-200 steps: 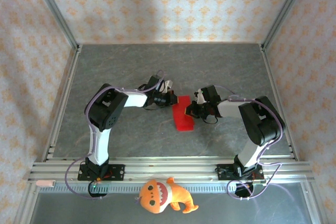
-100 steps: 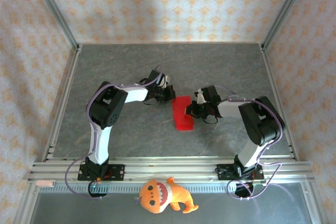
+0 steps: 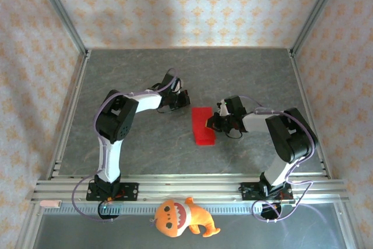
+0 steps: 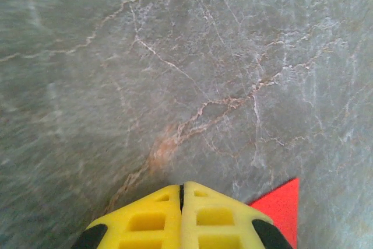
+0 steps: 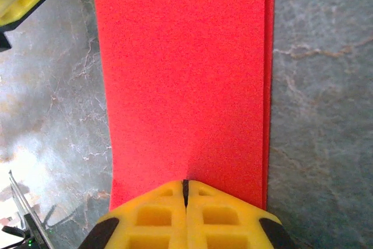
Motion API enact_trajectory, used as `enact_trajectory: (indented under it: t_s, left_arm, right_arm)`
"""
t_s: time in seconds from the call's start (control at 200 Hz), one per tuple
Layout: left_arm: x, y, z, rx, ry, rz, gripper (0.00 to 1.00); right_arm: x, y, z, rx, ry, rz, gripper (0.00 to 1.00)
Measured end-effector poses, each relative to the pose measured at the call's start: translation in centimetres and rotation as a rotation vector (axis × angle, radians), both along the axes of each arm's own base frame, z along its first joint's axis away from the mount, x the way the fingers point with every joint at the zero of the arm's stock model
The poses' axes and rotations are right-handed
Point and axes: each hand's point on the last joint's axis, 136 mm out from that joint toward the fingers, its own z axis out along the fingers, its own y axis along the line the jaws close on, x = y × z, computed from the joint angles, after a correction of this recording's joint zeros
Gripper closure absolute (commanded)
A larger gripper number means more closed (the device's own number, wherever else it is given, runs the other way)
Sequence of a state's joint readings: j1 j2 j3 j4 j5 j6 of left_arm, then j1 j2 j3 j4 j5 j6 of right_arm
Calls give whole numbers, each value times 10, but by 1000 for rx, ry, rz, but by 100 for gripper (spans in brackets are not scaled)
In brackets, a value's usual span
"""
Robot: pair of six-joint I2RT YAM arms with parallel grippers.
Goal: Fold a paper plane with a square sheet of paper (pick it up from the middle)
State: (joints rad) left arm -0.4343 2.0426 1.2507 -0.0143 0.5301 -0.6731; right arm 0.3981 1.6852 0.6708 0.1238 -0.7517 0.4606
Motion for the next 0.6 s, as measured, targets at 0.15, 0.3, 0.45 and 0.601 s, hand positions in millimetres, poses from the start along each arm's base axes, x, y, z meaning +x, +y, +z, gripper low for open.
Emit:
enact_trajectory:
  t_s: [0.15,0.3,0.45,0.601]
  left_arm:
    - [-27,-7,31,-34,-39,-30,98]
    - [-69,-55,51,-113,-63,-165,98]
    - [-113,-77,32,-127,1,-260,98]
    - [-130,-63,-1,-103,85,-242,98]
  right_arm:
    - [1,0,0,4,12,-19,100]
    - [1,-1,1,5,18,-30,100]
    - [1,-1,1,5,19,-31,100]
    - [1,-1,1,3,19,-35,100]
